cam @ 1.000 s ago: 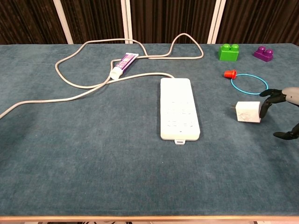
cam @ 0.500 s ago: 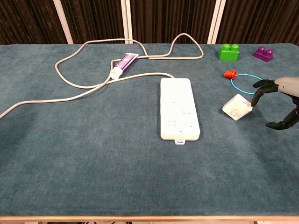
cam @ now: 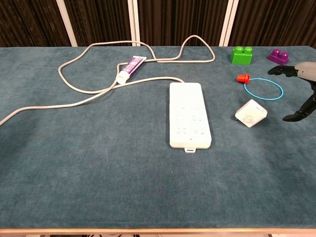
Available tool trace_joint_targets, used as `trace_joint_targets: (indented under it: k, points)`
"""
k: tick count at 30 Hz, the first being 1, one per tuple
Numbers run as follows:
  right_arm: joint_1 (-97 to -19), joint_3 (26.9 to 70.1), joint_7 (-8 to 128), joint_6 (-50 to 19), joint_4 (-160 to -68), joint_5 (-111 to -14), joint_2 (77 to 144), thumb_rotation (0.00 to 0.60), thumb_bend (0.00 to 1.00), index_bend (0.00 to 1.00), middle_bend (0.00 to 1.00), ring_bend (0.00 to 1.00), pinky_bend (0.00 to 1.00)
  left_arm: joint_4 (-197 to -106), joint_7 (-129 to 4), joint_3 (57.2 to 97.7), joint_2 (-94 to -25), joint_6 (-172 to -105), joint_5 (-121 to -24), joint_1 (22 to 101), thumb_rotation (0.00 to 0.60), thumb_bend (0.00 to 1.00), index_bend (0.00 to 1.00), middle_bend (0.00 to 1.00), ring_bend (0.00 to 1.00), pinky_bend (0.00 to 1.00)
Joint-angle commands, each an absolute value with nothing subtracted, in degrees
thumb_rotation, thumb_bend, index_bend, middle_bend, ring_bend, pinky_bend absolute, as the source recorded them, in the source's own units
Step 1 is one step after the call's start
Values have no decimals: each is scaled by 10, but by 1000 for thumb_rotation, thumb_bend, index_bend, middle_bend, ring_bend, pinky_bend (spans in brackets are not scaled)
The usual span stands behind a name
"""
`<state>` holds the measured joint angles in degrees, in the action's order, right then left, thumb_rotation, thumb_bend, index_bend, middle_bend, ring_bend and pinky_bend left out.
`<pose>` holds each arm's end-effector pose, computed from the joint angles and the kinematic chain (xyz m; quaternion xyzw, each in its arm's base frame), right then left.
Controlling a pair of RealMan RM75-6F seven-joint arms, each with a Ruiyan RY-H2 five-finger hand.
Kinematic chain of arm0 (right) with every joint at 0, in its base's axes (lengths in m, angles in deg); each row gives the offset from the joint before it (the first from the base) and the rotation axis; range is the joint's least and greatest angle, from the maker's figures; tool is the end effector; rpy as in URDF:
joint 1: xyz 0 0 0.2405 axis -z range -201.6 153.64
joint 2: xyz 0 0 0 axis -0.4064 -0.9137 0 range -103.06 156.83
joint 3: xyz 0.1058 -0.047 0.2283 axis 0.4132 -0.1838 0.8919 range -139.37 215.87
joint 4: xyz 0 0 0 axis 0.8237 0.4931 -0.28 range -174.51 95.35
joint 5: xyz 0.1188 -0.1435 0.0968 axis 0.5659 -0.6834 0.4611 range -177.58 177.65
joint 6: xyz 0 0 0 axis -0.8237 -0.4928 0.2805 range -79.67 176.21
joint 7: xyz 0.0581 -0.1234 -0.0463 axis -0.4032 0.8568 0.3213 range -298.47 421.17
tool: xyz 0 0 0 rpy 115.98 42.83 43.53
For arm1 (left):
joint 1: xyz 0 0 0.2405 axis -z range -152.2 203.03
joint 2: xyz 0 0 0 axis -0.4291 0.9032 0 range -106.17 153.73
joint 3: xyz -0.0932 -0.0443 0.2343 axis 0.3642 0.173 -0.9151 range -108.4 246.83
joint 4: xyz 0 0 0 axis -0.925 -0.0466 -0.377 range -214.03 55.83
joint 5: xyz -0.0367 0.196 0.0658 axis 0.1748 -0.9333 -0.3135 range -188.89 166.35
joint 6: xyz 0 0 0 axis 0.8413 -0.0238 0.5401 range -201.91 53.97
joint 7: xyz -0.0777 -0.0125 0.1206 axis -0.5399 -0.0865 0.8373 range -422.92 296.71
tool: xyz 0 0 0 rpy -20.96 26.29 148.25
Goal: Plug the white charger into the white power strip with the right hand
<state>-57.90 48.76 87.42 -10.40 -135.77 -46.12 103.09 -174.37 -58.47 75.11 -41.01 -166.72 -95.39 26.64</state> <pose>-0.2251 -0.3207 0.0510 0.6530 -0.4826 0.2833 0.5104 -0.3045 0.1698 0.1780 -0.5375 -0.3536 -0.4108 0.6460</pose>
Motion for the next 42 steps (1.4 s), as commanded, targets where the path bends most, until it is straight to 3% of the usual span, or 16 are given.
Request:
trace_joint_targets:
  k: [1, 9, 18, 28, 42]
  points:
    - [-607, 510, 885, -58, -1374, -360, 1018, 600, 237, 9, 0, 0, 0, -1745, -582, 751, -410, -1666, -953, 266, 600, 129, 202, 85, 30, 93]
    - [-643, 539, 859, -57, -1366, -247, 1056, 600, 237, 45, 7, 6, 0, -1749, -575, 751, -411, -1671, -954, 264, 600, 129, 208, 86, 30, 93]
    - [-685, 562, 877, -110, -1351, -165, 1110, 600, 238, 177, 123, 141, 35, -1747, -578, 752, -410, -1667, -950, 266, 600, 129, 211, 86, 30, 93]
    - [-689, 564, 867, -171, -1316, -184, 1161, 600, 260, 341, 268, 291, 192, -1747, -584, 755, -408, -1666, -945, 265, 600, 129, 228, 85, 30, 93]
    - [-662, 564, 851, -218, -1285, -225, 1196, 600, 313, 374, 328, 363, 264, -1751, -577, 755, -408, -1663, -940, 265, 600, 129, 239, 85, 30, 93]
